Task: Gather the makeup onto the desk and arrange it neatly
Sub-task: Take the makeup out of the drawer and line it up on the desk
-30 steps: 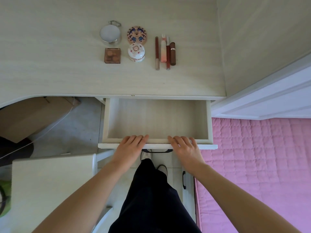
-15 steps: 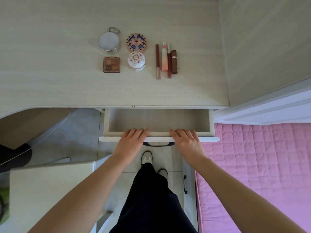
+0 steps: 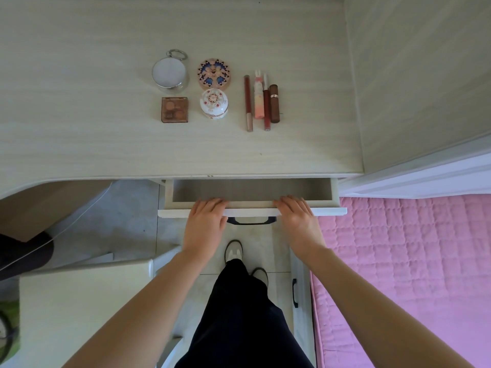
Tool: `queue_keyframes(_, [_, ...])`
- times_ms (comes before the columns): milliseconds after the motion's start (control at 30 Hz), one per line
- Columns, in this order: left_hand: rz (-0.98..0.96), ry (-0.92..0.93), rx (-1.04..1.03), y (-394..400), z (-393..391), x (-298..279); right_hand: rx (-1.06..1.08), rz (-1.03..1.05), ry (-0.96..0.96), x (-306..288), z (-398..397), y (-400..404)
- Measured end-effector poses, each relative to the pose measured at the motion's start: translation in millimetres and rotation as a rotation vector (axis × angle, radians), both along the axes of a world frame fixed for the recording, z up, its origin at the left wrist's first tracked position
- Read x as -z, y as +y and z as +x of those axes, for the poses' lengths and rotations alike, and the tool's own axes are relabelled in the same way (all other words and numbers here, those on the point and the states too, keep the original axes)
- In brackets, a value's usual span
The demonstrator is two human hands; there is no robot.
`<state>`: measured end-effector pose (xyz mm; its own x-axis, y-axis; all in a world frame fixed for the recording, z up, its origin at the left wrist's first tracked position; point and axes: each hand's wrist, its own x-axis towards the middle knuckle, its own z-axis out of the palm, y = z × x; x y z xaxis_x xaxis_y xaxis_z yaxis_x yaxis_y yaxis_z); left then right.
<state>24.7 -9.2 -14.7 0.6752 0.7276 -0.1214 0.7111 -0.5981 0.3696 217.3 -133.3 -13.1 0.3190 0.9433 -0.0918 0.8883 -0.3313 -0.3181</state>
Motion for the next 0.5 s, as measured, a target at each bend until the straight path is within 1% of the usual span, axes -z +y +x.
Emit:
queue_keyframes(133, [-0.08,-0.229,-0.147,-16,-5,-9,0.128,0.066,0.177,-11,-4,-14])
queue_keyframes(200, [-0.164,-0.324,-0.273,-23,-7,-13,0.242,0.082,0.28,-17,-7,-22])
queue_keyframes(300, [-0.359,-0.461,-0.618,-25,-4,-20,0.469,0.075,0.427,-20,-14,-26])
queue_keyframes(367, [-0.497,-0.551,-0.878,-22,1,-24,0.663,0.038,0.538,-21,-16,-22])
queue_keyframes(400, [-0.601,-0.591,-1.017,-20,2,-24,0.785,0.003,0.62,-21,-16,-19])
queue_keyframes(433, [-0.744,-0.622,-1.16,-17,3,-22,0.919,-0.03,0.724,-20,-15,-16])
queue_keyframes(500, [-1.104,-0.648,-1.411,-12,0,-20,1.216,-0.022,1.021,-18,-9,-7])
